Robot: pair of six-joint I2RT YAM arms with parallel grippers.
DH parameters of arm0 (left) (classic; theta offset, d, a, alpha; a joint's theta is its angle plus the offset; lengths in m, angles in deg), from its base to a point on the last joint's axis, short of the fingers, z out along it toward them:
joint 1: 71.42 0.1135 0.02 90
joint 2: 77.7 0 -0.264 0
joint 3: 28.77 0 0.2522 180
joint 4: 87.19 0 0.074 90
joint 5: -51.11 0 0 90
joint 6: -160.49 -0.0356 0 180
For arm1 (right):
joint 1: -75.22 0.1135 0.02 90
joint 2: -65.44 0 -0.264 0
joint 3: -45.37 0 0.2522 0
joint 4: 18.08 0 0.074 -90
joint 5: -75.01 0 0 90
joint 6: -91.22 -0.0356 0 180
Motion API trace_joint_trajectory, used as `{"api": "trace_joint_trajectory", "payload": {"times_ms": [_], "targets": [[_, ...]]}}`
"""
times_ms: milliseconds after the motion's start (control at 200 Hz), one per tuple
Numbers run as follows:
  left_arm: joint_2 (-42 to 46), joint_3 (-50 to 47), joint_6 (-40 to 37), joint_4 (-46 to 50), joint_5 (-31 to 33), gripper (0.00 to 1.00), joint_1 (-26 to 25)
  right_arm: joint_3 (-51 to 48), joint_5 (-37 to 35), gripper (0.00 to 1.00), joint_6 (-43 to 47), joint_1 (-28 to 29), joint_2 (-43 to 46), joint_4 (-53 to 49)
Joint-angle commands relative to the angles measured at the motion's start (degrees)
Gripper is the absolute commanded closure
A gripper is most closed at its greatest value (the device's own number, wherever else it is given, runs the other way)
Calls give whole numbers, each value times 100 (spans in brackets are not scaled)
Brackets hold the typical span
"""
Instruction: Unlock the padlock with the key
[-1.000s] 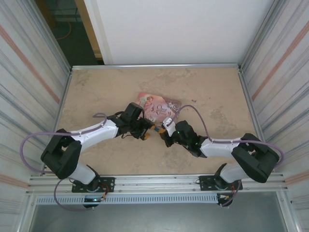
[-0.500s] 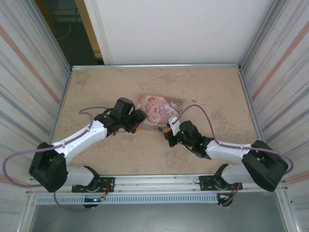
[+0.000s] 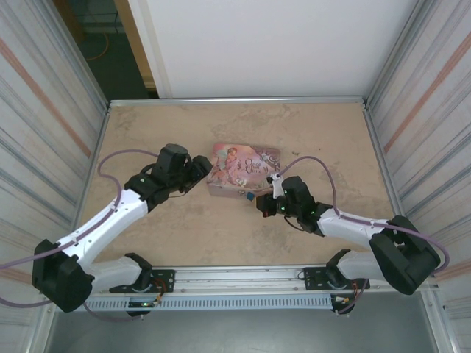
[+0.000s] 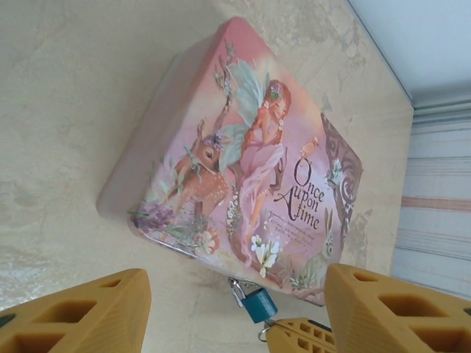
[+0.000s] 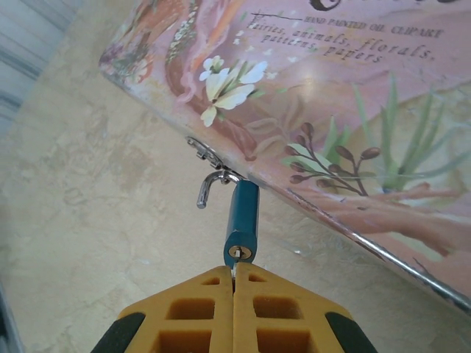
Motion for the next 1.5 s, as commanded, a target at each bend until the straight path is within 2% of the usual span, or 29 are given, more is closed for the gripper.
{"api": "trace_joint_trajectory", "payload": {"times_ms": [0,391,701,957,1082,1493], "targets": [[184,-54,-199,138,291,36,86,58,217,100,-832,-156,42,-148],[278,-160,-232,188,300,35,245,-89,201,100,-1449,-473,-250,-216],[158,-167,-496,153,431,34,390,-26,248,100,-1371,-570,-598,-289],[-332,-51,-865,-90,432,34,420,86,360,99,-1224,-618,-726,-320],[-601,78,-1061,-195,351,33,421,106,412,95,-1152,-634,-711,-327],[-1159,417,-1292,-282,104,33,479,339,386,69,-657,-815,-148,-1016]]}}
